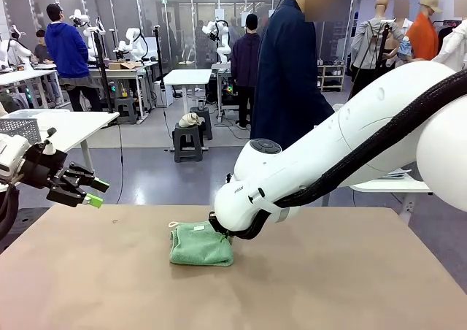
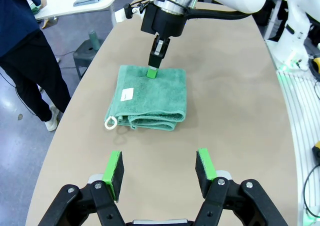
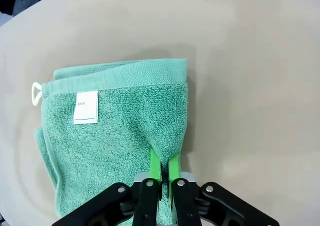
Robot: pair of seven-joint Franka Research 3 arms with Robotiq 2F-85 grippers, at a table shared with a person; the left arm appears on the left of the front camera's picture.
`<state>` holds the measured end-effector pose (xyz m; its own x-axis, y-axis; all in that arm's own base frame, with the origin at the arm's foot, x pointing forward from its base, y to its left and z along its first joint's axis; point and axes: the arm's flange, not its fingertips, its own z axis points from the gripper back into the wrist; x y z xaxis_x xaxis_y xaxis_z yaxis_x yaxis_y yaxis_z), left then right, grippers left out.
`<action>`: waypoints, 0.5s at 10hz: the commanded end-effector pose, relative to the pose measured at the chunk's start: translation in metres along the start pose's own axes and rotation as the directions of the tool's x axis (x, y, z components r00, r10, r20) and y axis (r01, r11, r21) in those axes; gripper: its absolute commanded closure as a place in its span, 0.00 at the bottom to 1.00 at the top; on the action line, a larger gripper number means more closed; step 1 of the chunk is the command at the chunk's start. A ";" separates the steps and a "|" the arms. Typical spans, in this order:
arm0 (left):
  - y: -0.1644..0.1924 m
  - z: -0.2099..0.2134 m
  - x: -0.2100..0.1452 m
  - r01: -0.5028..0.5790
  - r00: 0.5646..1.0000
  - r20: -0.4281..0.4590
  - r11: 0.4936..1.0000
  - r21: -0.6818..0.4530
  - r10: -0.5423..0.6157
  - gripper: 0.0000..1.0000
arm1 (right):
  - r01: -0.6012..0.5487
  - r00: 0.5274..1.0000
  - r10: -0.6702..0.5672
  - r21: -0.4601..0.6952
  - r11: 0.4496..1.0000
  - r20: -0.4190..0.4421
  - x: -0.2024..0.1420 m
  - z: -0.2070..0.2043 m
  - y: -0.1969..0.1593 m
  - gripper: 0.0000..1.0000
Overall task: Fold the towels and place them in the basket.
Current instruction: Place the folded Towel with hook on the right side of the table.
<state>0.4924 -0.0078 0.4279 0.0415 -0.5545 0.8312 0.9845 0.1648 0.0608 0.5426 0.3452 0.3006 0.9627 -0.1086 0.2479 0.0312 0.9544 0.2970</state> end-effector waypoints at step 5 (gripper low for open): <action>0.000 0.001 0.001 0.002 1.000 0.004 1.000 0.001 -0.002 0.26 | -0.099 0.982 0.105 -0.043 0.994 0.159 0.024 0.020 -0.082 0.93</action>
<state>0.4923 -0.0078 0.4279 0.0415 -0.5545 0.8312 0.9844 0.1649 0.0608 0.5684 0.2861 0.3004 0.9236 -0.0348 0.3818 -0.0490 0.9770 0.2076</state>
